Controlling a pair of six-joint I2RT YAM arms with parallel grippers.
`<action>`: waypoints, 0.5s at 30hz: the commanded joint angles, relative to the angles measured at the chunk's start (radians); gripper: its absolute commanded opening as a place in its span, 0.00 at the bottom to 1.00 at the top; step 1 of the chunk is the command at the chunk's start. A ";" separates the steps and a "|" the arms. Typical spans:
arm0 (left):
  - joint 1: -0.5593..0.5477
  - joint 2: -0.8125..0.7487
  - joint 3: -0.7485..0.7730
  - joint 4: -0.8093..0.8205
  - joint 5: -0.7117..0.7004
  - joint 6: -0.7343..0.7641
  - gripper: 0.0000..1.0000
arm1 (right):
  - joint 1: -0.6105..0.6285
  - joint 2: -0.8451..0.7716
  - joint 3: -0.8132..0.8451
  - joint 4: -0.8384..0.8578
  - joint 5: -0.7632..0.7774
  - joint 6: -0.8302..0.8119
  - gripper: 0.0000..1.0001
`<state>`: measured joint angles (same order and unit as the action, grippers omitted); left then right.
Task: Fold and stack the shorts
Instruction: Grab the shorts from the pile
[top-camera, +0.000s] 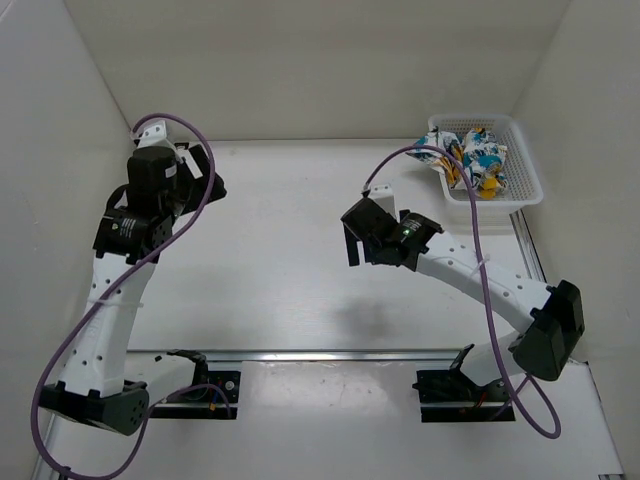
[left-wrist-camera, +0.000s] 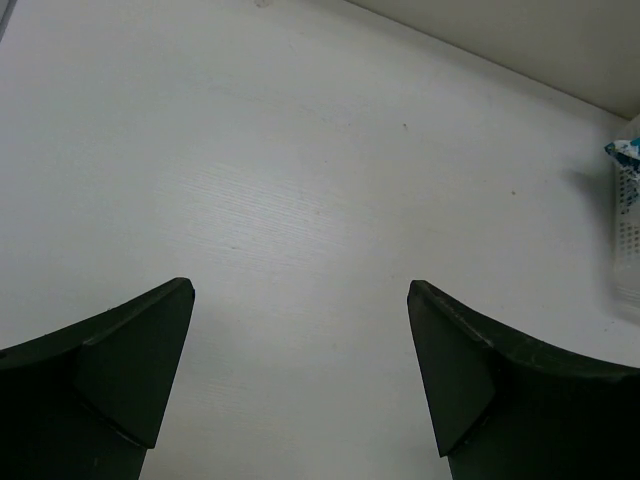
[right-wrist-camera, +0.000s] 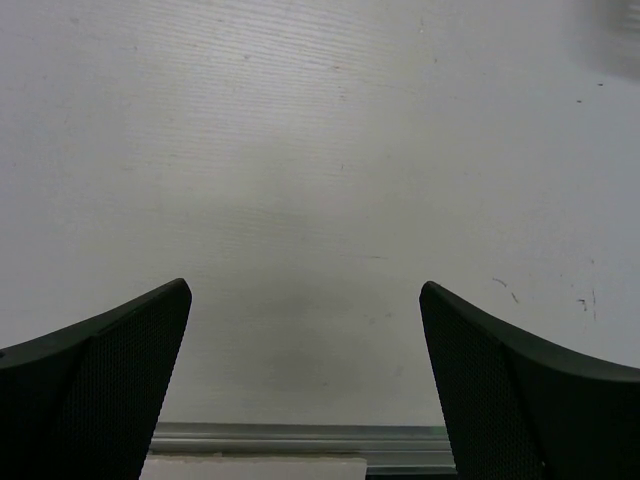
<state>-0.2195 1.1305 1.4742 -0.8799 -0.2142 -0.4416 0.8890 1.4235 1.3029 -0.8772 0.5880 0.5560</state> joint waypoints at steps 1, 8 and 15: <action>-0.001 -0.061 0.008 0.001 0.029 -0.005 0.99 | 0.019 -0.049 -0.019 -0.035 0.045 0.067 1.00; -0.001 -0.072 -0.012 -0.010 0.081 0.007 0.99 | -0.045 -0.110 -0.015 -0.033 0.115 0.075 1.00; -0.001 0.017 -0.012 -0.010 0.185 0.038 0.99 | -0.560 -0.019 0.114 0.167 -0.212 -0.149 0.87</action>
<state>-0.2192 1.1225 1.4666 -0.8833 -0.1013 -0.4263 0.4927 1.3712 1.3300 -0.8345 0.5331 0.5060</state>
